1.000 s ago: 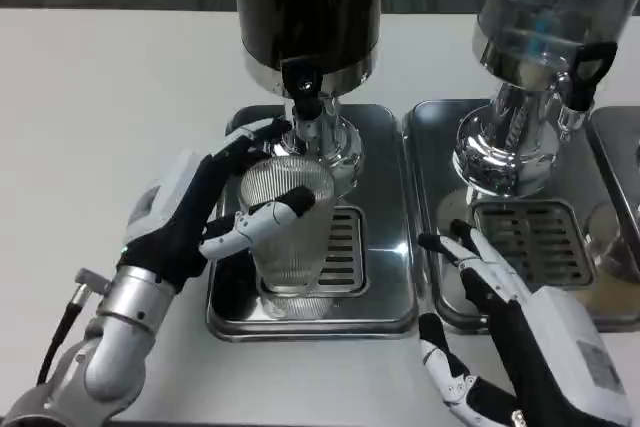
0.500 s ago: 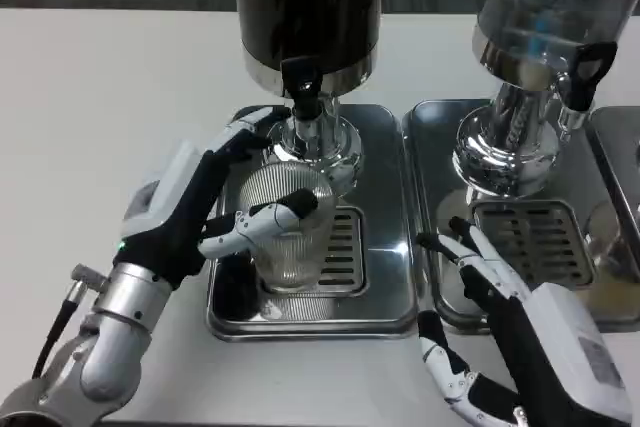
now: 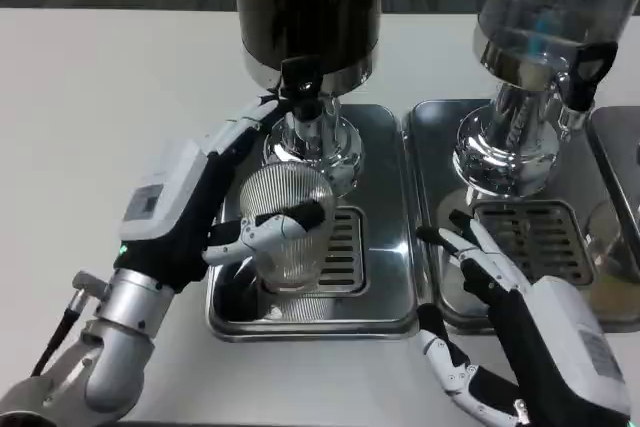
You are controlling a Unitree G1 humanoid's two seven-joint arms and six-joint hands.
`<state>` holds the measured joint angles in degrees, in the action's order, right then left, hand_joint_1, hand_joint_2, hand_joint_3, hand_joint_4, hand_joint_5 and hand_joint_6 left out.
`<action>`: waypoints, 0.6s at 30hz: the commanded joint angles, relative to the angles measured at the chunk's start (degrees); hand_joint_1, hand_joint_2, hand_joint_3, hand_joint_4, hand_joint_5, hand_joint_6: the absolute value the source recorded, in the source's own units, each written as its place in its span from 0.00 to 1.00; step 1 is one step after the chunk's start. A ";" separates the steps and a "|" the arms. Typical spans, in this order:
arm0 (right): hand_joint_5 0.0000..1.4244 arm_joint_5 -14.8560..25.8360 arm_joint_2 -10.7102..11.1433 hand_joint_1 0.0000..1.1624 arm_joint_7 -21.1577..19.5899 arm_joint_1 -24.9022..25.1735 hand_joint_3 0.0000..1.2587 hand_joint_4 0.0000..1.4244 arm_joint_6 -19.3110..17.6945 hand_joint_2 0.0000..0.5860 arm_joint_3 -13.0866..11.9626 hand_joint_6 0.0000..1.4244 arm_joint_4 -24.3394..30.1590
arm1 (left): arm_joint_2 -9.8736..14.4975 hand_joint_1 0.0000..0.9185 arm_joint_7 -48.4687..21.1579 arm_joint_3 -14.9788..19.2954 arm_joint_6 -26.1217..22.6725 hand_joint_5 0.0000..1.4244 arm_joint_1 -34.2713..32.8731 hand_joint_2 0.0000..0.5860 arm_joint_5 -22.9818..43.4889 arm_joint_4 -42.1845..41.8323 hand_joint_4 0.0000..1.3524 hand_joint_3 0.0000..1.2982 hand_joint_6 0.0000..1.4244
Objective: Grasp the cup under the faucet to collect the drink, then remove the cup.
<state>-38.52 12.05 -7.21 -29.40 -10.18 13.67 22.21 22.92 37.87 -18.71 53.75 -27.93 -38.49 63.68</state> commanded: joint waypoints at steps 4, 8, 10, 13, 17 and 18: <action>0.06 2.71 1.14 0.55 -0.52 -0.68 0.15 0.02 -1.90 0.84 -1.65 0.21 -1.99 | 0.74 0.07 4.81 -1.06 -0.11 0.17 0.03 0.13 -1.89 -2.31 0.08 0.14 0.22; 0.06 4.31 2.39 0.55 -0.13 -0.77 0.15 0.02 -3.35 0.85 -2.76 0.21 -2.63 | 0.89 0.06 7.21 -0.99 -0.09 0.18 1.32 0.13 -3.04 -5.92 0.08 0.14 0.22; 0.06 4.50 2.49 0.54 -0.06 -0.45 0.15 0.02 -3.52 0.85 -2.60 0.21 -2.68 | 1.48 0.06 7.58 -0.53 0.37 0.18 2.04 0.13 -2.97 -7.42 0.09 0.14 0.22; 0.06 4.71 2.49 0.54 0.02 -0.07 0.15 0.02 -3.77 0.85 -2.51 0.21 -2.77 | 2.57 0.06 7.34 0.22 1.12 0.18 3.20 0.13 -2.48 -9.91 0.09 0.14 0.22; 0.06 5.07 2.42 0.54 0.14 0.41 0.15 0.02 -4.02 0.86 -2.48 0.21 -3.29 | 4.09 0.06 6.11 1.68 2.28 0.18 4.97 0.13 -1.21 -13.24 0.09 0.14 0.22; 0.06 5.15 2.39 0.54 0.11 0.52 0.15 0.01 -4.13 0.86 -2.47 0.21 -3.51 | 4.47 0.06 5.72 2.16 2.57 0.18 5.45 0.13 -0.81 -14.08 0.09 0.14 0.23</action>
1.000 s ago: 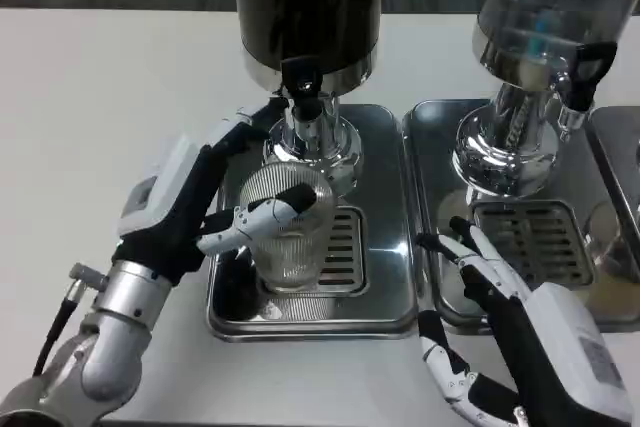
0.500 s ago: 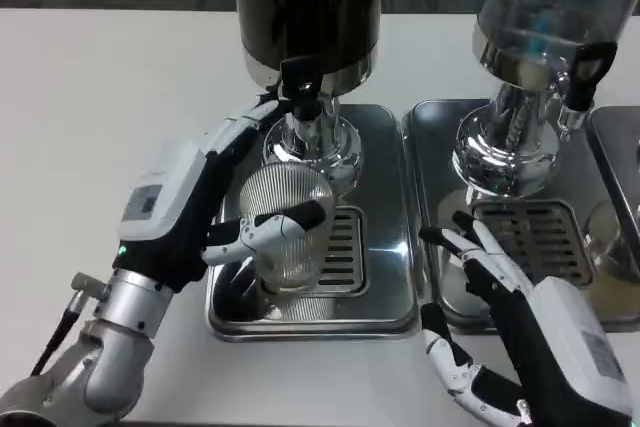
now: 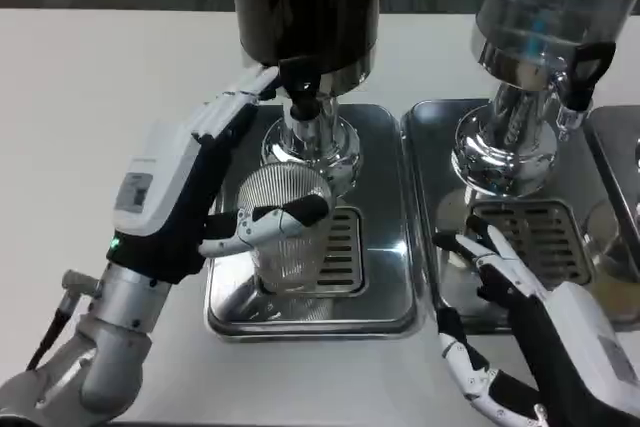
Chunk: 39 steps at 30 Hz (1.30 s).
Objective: Grasp the cup under the faucet to collect the drink, then remove the cup.
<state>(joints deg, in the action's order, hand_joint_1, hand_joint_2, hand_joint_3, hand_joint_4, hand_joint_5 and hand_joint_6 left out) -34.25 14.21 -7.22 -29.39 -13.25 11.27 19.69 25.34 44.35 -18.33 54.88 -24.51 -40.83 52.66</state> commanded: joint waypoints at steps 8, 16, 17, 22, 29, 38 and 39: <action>0.05 1.47 0.17 0.54 0.11 1.70 0.15 0.01 -1.36 0.88 0.20 0.21 -2.41 | 4.99 0.05 -5.89 6.52 3.23 0.19 5.82 0.13 6.34 -10.31 0.13 0.16 0.24; 0.05 1.20 -0.65 0.54 0.14 3.35 0.15 0.01 -0.42 0.88 1.20 0.21 -3.14 | 6.42 0.00 -21.13 9.41 7.85 0.20 5.54 0.21 20.29 -11.18 0.16 0.22 0.23; 0.06 0.94 -1.03 0.54 -0.02 3.53 0.15 0.02 -0.11 0.88 1.53 0.21 -3.15 | 6.53 0.00 -24.33 9.47 8.70 0.20 5.11 0.20 23.81 -10.43 0.16 0.23 0.23; 0.06 0.65 -2.02 0.54 -0.57 3.12 0.16 0.02 0.15 0.88 1.84 0.21 -3.41 | 6.26 0.00 -45.97 9.19 7.06 0.19 2.96 0.20 44.67 -10.19 0.17 0.25 0.21; 0.07 -0.52 -3.99 0.53 -2.01 3.16 0.17 0.04 -0.05 0.90 3.32 0.21 -4.73 | 4.10 0.00 -77.61 16.37 -5.97 0.23 -1.28 0.17 68.30 -11.50 0.25 0.33 0.23; 0.07 -0.43 -5.35 0.53 -3.49 3.85 0.17 0.04 -0.33 0.90 3.94 0.21 -6.42 | 2.81 0.00 -96.34 24.94 -23.74 0.25 -6.54 0.13 74.91 -10.60 0.29 0.36 0.25; 0.07 -0.48 -5.47 0.53 -3.68 3.92 0.17 0.04 -0.36 0.90 4.06 0.21 -6.57 | 2.81 0.00 -97.95 25.53 -25.70 0.26 -7.21 0.13 74.84 -10.55 0.29 0.36 0.25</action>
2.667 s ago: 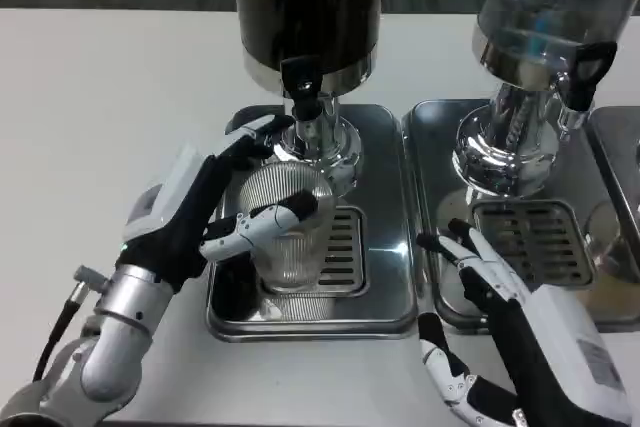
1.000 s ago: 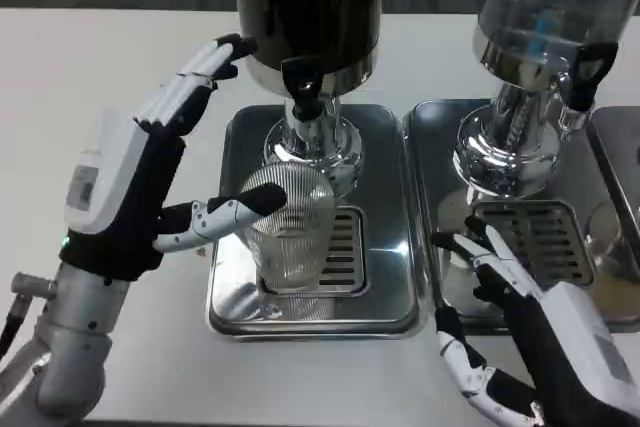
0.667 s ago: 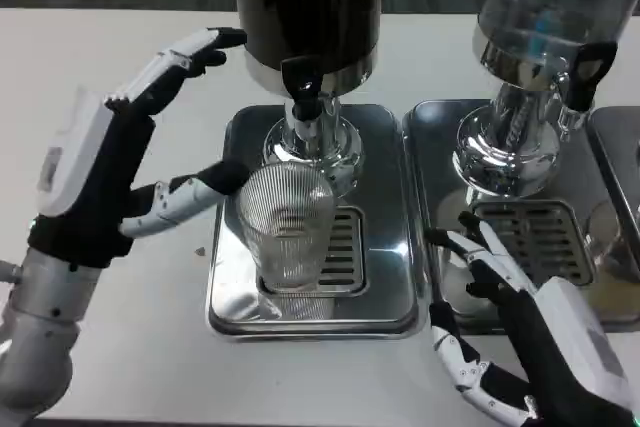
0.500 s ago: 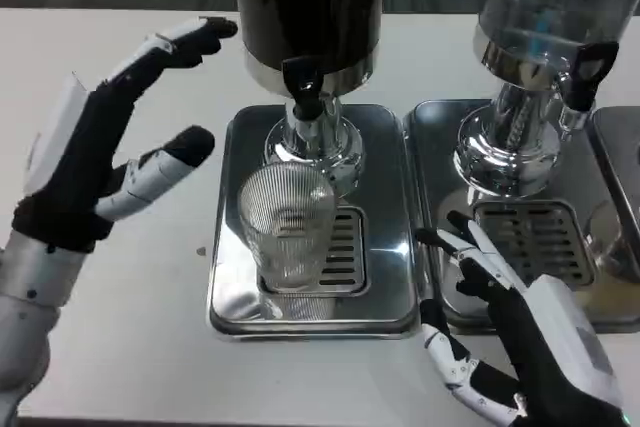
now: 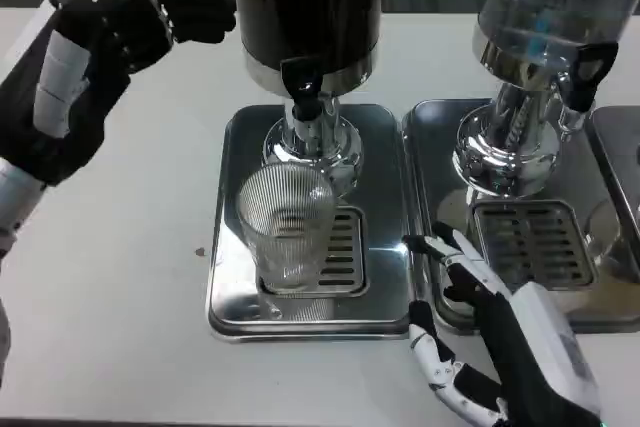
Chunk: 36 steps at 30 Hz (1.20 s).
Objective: Grasp the cup under the faucet to collect the drink, then remove the cup.
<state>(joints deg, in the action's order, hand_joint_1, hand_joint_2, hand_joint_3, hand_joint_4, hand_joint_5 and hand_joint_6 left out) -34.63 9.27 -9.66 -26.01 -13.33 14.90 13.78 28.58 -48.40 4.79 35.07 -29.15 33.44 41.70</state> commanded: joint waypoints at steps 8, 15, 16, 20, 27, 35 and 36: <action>0.07 0.28 -1.37 0.53 -2.70 1.03 0.18 0.05 -0.28 0.90 1.29 0.21 -2.40 | -0.77 0.00 -11.67 5.65 -13.76 0.26 -6.19 0.12 -0.88 1.97 0.29 0.36 0.24; 0.08 0.27 -1.96 0.53 -3.45 1.36 0.18 0.05 -0.37 0.90 1.43 0.21 -3.01 | -0.91 0.00 -13.95 6.88 -16.34 0.26 -8.51 0.12 -2.71 4.84 0.30 0.37 0.23; 0.08 0.27 -2.00 0.53 -3.48 1.42 0.18 0.05 -0.31 0.90 1.45 0.21 -3.07 | -0.94 0.00 -14.34 6.98 -16.84 0.26 -8.89 0.12 -2.99 5.40 0.30 0.37 0.23; 0.08 0.24 -2.17 0.53 -3.72 1.64 0.18 0.05 -0.21 0.89 1.66 0.21 -3.37 | -1.09 0.00 -16.20 7.17 -18.73 0.26 -9.95 0.12 -3.90 6.63 0.31 0.37 0.23; 0.08 0.48 -2.40 0.52 -4.13 1.99 0.18 0.06 -0.37 0.89 1.94 0.21 -4.31 | -1.82 0.00 -19.41 6.90 -23.52 0.26 -10.50 0.12 -4.79 5.81 0.29 0.36 0.22; 0.08 0.62 -2.57 0.51 -4.87 2.34 0.19 0.06 -0.52 0.87 2.37 0.21 -5.14 | -2.85 0.00 -19.39 7.34 -25.82 0.12 -9.98 0.14 -5.90 3.63 0.12 0.21 0.12; 0.08 0.59 -2.55 0.51 -5.01 2.34 0.19 0.06 -0.53 0.87 2.39 0.21 -5.23 | -3.00 0.00 -19.30 7.41 -26.03 0.12 -9.85 0.14 -5.84 3.31 0.11 0.20 0.12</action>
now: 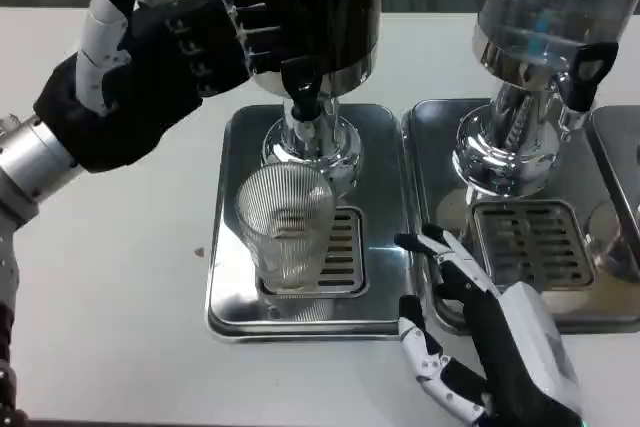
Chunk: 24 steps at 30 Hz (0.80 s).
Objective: Grasp the cup under the faucet to collect the drink, then remove the cup.
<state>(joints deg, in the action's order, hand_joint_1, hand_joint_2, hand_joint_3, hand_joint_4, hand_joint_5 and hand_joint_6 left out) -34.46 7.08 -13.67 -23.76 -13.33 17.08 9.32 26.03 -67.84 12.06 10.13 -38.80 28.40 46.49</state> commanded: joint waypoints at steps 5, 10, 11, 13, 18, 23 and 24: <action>0.08 0.61 -0.44 0.51 -1.25 0.04 0.19 0.06 -0.53 0.89 0.36 0.21 -0.77 | -0.69 0.00 0.24 0.00 -1.81 0.11 -0.19 0.14 -1.20 -2.17 0.09 0.18 0.10; 0.08 0.69 -0.58 0.50 -1.57 -0.12 0.19 0.06 -0.41 0.90 0.51 0.21 -0.81 | -1.13 0.00 -0.15 -0.36 -2.83 0.10 -0.69 0.14 -1.94 -1.72 0.09 0.18 0.10; 0.08 0.76 -0.56 0.50 -1.57 -0.20 0.19 0.06 -0.41 0.90 0.46 0.21 -0.79 | -1.25 0.00 -0.33 -0.36 -3.10 0.10 -0.76 0.14 -2.10 -1.71 0.09 0.18 0.10; 0.08 0.76 -0.56 0.50 -1.65 -0.32 0.19 0.06 -0.42 0.90 0.45 0.21 -0.70 | -1.55 0.00 -0.64 -0.53 -3.52 0.11 -0.87 0.14 -2.50 -1.81 0.10 0.18 0.10; 0.08 0.87 -0.60 0.50 -1.58 -0.47 0.19 0.06 -0.40 0.90 0.49 0.21 -0.50 | -2.08 0.00 -0.76 -0.65 -3.99 0.14 -1.09 0.14 -3.04 -1.68 0.13 0.20 0.11; 0.08 1.19 -0.72 0.50 -1.65 -0.55 0.19 0.06 -0.43 0.90 0.42 0.21 -0.51 | -2.36 0.00 -0.88 -1.05 -3.84 0.14 -1.27 0.14 -3.57 -1.32 0.13 0.21 0.11; 0.08 1.27 -0.72 0.50 -1.66 -0.53 0.19 0.06 -0.42 0.90 0.43 0.21 -0.55 | -2.39 0.00 -0.87 -1.18 -3.69 0.14 -1.31 0.14 -3.76 -1.23 0.14 0.21 0.11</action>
<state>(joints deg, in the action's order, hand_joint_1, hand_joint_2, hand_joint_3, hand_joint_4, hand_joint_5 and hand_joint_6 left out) -33.69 6.80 -14.66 -23.96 -13.33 17.40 9.02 23.86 -68.00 11.65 6.56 -38.81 25.83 45.01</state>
